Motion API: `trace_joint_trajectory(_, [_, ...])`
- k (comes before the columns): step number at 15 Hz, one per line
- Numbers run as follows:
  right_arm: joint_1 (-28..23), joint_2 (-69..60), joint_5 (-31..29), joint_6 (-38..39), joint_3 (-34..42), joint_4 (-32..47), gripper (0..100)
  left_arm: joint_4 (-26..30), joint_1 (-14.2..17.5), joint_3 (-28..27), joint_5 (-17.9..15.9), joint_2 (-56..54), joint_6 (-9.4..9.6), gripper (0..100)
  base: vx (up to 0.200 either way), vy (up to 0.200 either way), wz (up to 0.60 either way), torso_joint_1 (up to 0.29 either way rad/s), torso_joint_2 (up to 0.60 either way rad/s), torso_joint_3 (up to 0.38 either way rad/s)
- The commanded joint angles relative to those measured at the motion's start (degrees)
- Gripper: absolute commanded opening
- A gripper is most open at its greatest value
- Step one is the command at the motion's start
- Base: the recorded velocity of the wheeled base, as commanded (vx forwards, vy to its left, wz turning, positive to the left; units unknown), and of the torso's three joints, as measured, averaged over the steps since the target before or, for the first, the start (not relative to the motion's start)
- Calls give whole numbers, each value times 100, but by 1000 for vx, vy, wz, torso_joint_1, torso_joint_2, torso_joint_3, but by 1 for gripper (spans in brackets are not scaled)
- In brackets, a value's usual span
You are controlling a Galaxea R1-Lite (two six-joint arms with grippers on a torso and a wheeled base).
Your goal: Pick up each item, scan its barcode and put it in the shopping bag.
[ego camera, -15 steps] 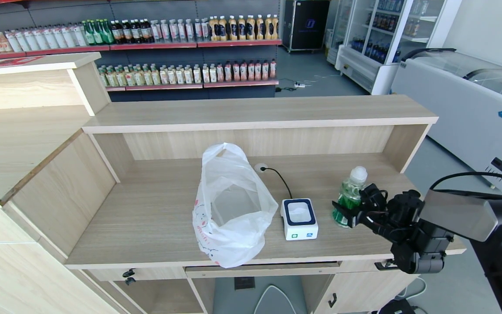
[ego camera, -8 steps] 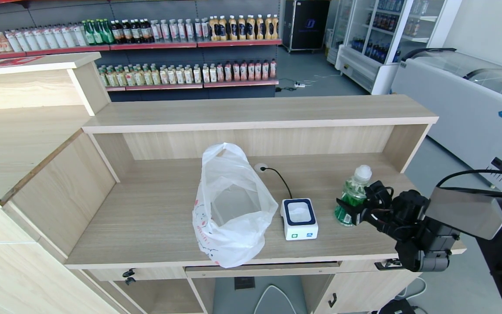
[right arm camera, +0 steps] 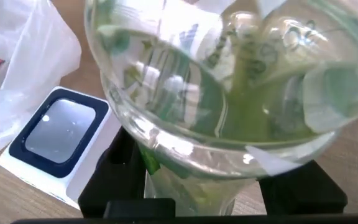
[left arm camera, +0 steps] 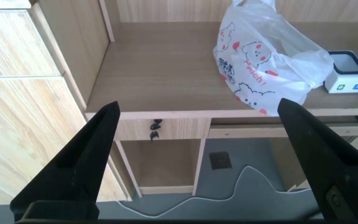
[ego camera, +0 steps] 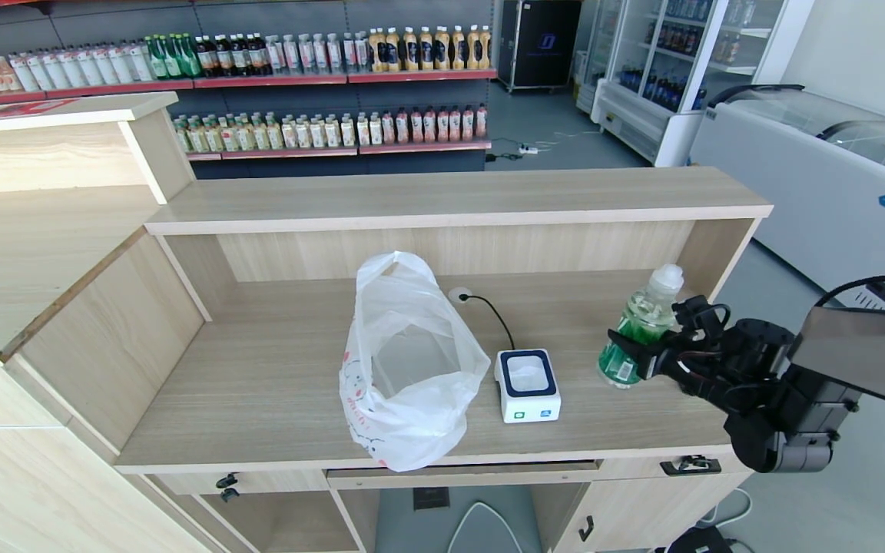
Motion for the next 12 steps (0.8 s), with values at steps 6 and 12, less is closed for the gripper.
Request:
trace_joint_trajectory(6, [92, -2721, -571, 1079, 665, 2027, 0, 0, 0, 0, 0, 9, -4, 100, 0, 0, 0, 0, 0, 0])
trace_joint_trajectory(12, [478, -4277, -659, 2020, 647, 3539, 0, 0, 0, 0, 0, 0, -4, 100, 0, 0, 0, 0, 0, 0])
